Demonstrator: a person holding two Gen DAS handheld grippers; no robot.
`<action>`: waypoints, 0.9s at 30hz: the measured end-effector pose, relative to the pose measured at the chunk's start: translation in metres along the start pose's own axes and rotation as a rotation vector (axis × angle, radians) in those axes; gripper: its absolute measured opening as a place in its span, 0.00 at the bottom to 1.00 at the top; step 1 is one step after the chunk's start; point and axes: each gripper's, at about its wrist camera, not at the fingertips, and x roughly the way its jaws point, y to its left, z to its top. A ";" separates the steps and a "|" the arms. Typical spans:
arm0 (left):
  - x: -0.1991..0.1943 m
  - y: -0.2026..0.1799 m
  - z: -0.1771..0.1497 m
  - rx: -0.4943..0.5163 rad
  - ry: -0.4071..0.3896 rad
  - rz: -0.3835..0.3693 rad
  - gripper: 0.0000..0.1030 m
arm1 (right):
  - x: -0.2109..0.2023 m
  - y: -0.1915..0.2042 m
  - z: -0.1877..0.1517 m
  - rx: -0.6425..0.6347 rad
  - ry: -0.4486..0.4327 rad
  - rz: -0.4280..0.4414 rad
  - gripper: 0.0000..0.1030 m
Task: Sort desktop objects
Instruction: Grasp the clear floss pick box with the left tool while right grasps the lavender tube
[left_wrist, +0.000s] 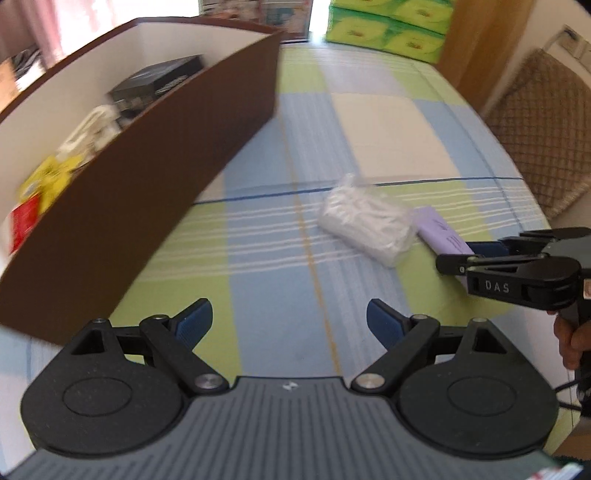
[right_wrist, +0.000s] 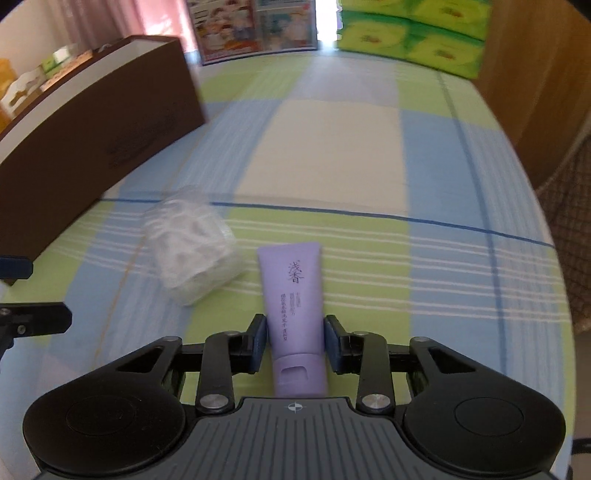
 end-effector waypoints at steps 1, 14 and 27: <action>0.003 -0.002 0.003 0.022 -0.003 -0.020 0.86 | -0.001 -0.005 0.000 0.011 -0.002 -0.011 0.30; 0.051 -0.039 0.048 0.354 -0.053 -0.218 0.92 | -0.018 -0.072 -0.009 0.126 -0.030 -0.121 0.30; 0.097 -0.060 0.061 0.484 -0.015 -0.221 0.80 | -0.021 -0.078 -0.021 0.123 -0.055 -0.128 0.52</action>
